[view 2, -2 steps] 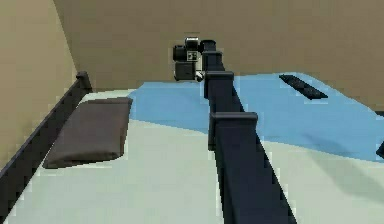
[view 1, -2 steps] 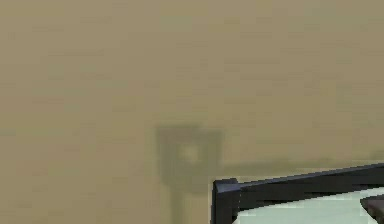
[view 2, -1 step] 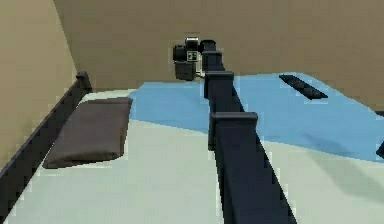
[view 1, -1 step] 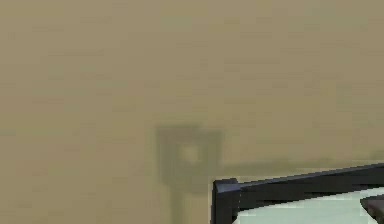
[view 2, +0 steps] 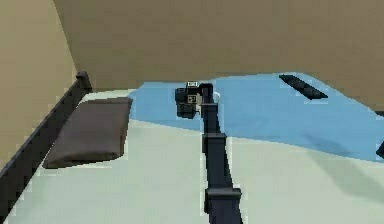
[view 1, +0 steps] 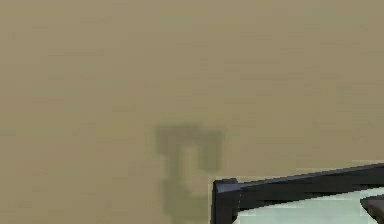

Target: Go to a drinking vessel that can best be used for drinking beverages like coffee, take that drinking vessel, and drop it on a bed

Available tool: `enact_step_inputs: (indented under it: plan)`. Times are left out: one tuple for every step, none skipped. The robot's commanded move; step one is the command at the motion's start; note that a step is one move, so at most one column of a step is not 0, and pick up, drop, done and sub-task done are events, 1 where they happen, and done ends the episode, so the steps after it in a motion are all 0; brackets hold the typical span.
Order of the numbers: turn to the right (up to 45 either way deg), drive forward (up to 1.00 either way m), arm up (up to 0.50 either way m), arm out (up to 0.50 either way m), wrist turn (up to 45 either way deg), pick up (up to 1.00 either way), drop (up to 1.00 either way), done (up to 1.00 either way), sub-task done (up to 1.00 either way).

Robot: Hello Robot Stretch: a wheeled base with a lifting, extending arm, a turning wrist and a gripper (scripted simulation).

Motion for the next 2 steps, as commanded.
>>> enact_step_inputs:
  plan:
    - [0.0, 0.00, -0.32, 0.00, 0.0, 0.00, 0.00, 0.00, 0.00]
    - [0.0, 0.00, 0.00, 0.00, 0.0, 0.00, 1.00, 0.00, 0.00]
